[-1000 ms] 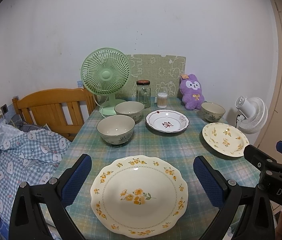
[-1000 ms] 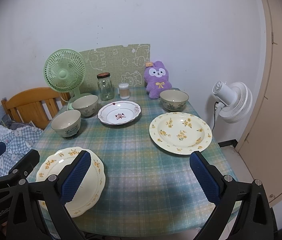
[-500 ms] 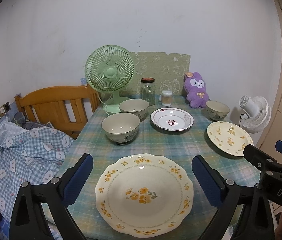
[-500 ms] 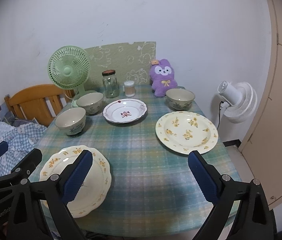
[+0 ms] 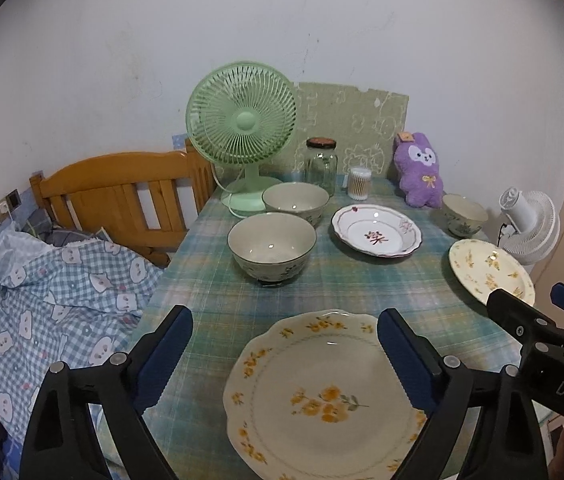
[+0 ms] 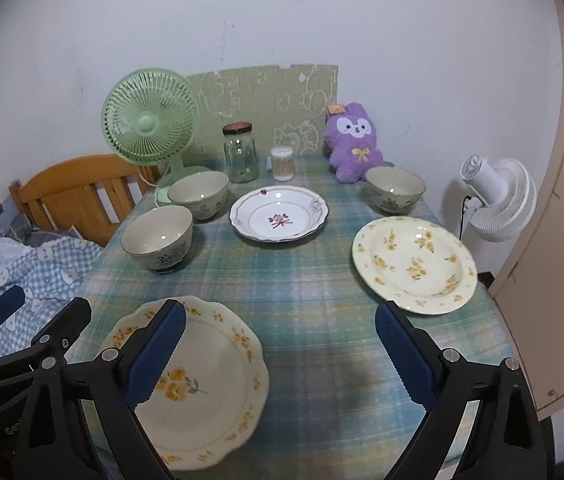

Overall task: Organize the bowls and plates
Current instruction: 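Grasp the rim of the yellow-flowered plate with both grippers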

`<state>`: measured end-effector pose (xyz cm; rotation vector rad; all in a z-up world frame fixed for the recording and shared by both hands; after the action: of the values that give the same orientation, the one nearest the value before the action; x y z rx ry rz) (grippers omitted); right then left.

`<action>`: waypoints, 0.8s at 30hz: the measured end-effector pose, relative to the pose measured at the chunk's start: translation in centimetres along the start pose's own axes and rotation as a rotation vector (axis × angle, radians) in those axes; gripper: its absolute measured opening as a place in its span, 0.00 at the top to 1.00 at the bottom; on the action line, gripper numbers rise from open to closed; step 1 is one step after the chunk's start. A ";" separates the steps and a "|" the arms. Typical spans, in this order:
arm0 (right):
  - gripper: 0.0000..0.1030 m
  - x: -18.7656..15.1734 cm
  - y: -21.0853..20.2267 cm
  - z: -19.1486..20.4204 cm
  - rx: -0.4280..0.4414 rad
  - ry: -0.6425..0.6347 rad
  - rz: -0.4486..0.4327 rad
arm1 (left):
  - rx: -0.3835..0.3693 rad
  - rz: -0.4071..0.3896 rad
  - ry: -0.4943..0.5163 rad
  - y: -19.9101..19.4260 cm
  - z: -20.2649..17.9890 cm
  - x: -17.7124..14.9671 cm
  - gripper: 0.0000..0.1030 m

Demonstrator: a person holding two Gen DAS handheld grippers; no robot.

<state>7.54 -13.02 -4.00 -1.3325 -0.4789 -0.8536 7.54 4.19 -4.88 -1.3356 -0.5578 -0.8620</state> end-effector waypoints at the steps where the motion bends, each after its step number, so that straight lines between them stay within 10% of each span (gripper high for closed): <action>1: 0.08 -0.2 0.5 0.3 -0.004 0.004 0.010 | -0.005 0.009 0.002 0.5 0.2 -0.1 0.09; 24: 0.29 -8.3 12.8 1.8 -0.137 0.042 0.303 | -0.109 0.276 0.000 11.4 1.4 -7.6 0.33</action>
<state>12.50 -9.04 -17.97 -1.4653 -0.1804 -0.6692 12.41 7.32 -17.35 -1.4713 -0.3202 -0.6729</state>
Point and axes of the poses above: each gripper's, at about its wrist camera, not at the fingertips, and y roughly the way its jaws point, z to its left, x to its top, the point moved 5 cm from there along y, roughly the way its jaws point, and after that the axes turned 13 degrees about y, right-handed, at the moved point
